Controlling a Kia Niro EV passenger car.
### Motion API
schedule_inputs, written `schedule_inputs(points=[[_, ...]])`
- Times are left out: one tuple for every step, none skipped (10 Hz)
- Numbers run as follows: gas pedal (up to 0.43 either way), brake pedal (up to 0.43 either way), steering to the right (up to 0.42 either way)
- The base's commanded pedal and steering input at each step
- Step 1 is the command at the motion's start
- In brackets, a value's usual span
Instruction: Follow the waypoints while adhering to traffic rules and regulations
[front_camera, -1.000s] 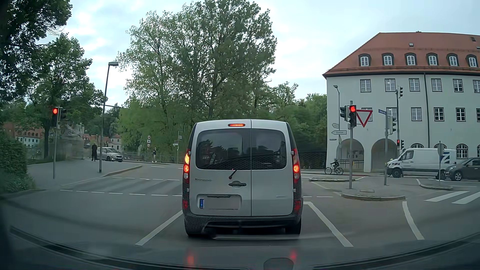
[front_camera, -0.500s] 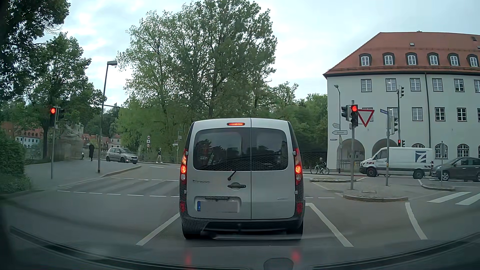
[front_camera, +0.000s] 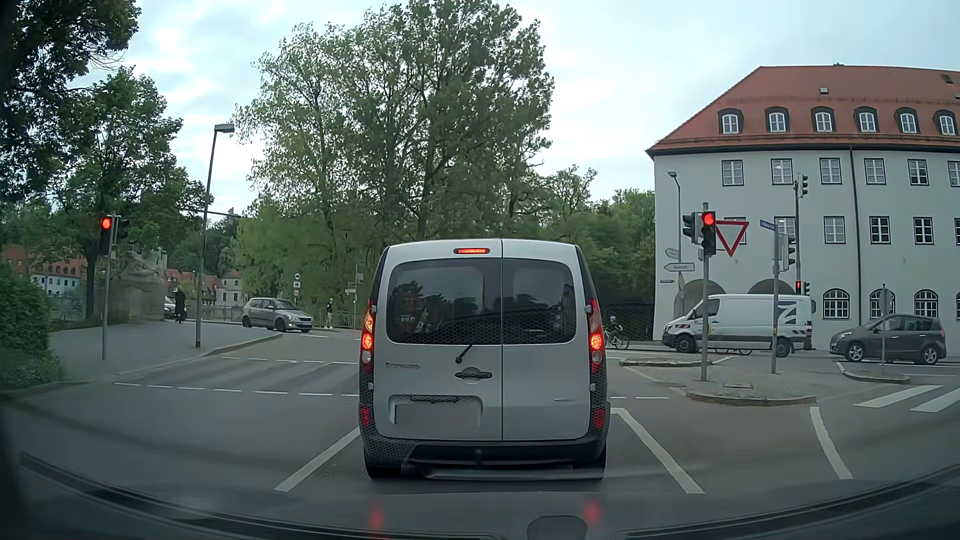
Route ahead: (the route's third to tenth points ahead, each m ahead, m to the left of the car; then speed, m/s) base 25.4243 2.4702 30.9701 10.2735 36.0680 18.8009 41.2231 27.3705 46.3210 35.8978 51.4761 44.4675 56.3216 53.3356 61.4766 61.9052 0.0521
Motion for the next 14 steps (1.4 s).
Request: schedule_inputs(points=[[0.0,0.22,-0.004],[0.0,0.22,-0.004],[0.0,0.226,-0.004],[0.0,0.226,-0.004],[0.0,0.226,-0.004],[0.0,0.232,-0.004],[0.0,0.232,-0.004],[0.0,0.232,-0.004],[0.0,0.232,-0.004],[0.0,0.232,-0.004],[0.0,0.232,-0.004],[0.0,0.238,-0.004],[0.0,0.238,-0.004],[0.0,0.238,-0.004]])
